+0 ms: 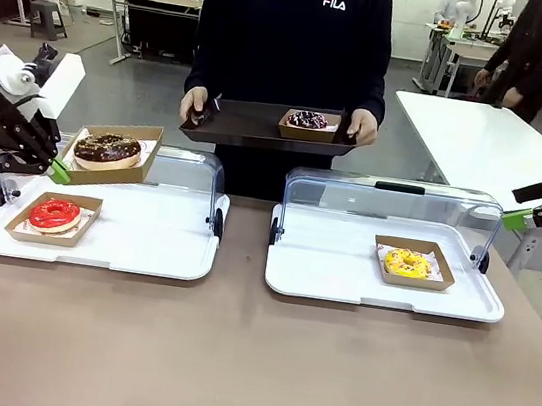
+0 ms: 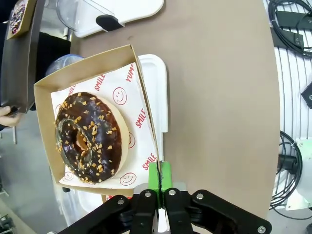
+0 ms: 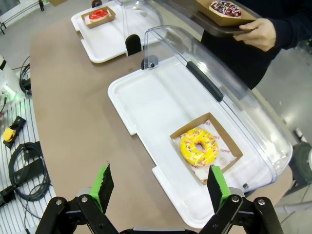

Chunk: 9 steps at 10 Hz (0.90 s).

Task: Provide the desired donut to the person.
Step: Pick up and lift the Paper togo box containing the Donut pointed at by the person, then place the picked Paper togo box onto the Handle tray extended by the person.

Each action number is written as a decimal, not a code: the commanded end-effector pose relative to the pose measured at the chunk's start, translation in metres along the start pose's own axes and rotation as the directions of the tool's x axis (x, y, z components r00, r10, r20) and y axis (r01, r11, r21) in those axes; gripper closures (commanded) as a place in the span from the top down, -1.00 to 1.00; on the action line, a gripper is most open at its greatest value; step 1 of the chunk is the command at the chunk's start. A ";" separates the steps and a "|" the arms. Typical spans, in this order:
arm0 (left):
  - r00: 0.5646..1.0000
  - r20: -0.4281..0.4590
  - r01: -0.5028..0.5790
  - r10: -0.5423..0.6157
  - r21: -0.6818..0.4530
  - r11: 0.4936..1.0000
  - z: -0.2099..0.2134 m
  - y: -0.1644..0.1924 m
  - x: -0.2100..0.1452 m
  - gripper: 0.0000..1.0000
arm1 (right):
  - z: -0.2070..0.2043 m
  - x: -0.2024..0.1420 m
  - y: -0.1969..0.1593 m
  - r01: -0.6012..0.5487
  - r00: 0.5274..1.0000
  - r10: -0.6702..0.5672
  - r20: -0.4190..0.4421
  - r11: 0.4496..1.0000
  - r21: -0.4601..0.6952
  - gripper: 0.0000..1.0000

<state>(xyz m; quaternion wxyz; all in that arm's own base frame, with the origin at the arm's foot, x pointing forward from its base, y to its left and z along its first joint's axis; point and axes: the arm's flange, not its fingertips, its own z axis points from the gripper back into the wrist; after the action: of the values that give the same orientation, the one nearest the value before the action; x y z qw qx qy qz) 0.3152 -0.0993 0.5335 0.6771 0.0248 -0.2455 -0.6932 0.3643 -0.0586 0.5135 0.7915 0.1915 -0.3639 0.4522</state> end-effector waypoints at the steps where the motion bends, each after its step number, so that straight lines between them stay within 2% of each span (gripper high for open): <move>1: 1.000 -0.002 -0.004 0.004 0.025 1.000 -0.001 0.004 0.002 -1.00 | 0.000 -0.002 0.000 -0.012 1.000 0.012 0.004 1.000 0.008 1.00; 9: 1.000 -0.002 -0.004 0.004 0.025 1.000 -0.001 0.004 0.002 -1.00 | 0.000 -0.002 0.000 -0.012 1.000 0.012 0.004 1.000 0.008 1.00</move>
<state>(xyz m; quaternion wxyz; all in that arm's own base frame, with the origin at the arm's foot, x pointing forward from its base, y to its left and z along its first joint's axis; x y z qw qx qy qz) 0.3163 -0.0998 0.5341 0.6760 0.0272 -0.2492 -0.6930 0.3643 -0.0586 0.5135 0.7915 0.1915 -0.3639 0.4522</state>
